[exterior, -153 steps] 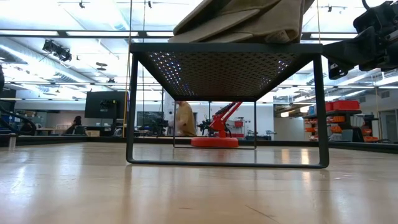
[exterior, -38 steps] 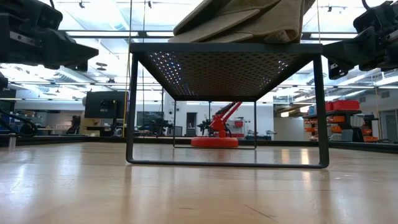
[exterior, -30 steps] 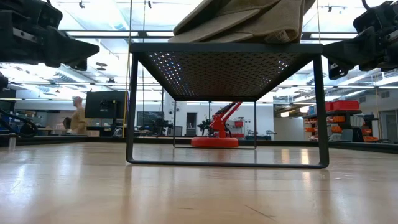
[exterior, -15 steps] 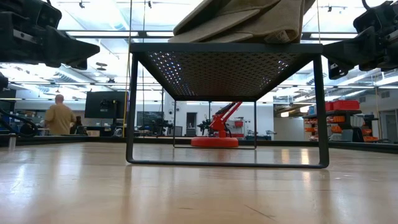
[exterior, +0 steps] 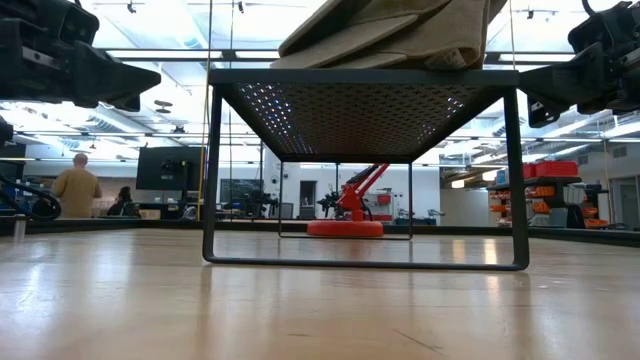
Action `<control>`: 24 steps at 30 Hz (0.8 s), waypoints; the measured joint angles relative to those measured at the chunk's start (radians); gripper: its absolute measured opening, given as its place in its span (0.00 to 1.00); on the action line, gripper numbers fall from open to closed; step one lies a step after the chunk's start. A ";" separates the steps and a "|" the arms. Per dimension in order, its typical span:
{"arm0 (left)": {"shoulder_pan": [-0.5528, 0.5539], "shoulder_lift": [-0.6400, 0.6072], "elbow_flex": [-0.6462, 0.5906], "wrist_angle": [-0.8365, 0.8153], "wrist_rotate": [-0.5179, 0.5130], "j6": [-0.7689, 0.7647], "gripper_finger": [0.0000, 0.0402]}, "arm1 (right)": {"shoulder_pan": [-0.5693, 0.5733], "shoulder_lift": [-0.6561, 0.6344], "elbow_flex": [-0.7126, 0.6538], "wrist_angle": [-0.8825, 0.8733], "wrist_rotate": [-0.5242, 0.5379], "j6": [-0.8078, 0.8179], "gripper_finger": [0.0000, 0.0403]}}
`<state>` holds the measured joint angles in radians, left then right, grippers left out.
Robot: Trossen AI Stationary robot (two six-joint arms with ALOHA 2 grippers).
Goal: Pick & Place hat
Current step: Return to Home Position
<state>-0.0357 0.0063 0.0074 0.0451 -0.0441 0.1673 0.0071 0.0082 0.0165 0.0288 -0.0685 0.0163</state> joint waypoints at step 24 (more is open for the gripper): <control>0.000 0.000 0.000 0.009 0.004 0.000 0.07 | 0.000 0.000 0.000 0.000 0.000 0.000 0.07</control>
<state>-0.0357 0.0063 0.0074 0.0536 -0.0404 0.1673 0.0073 0.0082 0.0162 0.0288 -0.0685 0.0166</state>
